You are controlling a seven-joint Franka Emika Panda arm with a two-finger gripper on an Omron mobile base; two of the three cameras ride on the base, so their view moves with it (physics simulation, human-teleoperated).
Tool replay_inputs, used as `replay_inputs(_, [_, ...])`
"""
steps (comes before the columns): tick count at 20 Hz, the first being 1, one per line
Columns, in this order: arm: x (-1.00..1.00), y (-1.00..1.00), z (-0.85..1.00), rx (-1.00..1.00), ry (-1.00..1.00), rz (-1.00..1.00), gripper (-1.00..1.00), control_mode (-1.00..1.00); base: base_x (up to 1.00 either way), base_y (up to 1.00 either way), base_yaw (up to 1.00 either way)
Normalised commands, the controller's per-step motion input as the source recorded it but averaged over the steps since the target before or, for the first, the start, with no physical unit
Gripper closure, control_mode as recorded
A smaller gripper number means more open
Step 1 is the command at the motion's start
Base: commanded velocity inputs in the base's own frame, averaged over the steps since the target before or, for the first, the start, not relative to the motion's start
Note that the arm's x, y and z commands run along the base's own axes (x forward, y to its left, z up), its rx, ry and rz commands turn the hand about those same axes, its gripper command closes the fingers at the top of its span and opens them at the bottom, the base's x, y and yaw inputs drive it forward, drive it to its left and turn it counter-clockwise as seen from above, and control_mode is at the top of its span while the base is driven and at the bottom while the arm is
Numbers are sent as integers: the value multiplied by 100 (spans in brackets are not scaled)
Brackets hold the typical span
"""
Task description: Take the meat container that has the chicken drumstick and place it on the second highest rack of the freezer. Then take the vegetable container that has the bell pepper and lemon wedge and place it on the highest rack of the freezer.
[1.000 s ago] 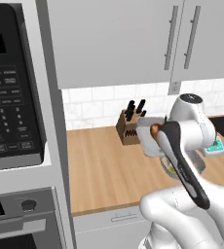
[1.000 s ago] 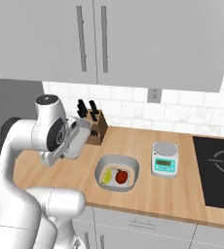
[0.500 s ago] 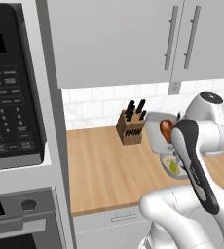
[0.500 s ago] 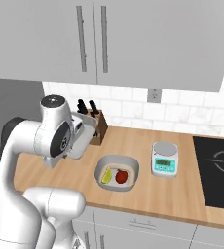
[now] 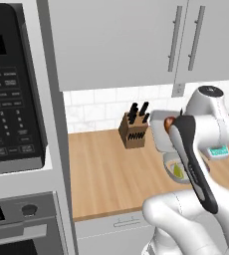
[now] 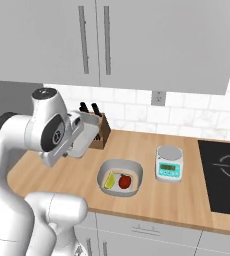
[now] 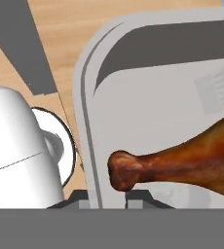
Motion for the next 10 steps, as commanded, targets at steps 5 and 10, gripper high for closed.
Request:
replay_inputs(5, [0,3,14,-1,0,-1,100,-100,0,0,0])
replay_inputs(10, [0,0,0,0,0,0,100,100,-39,-7,0])
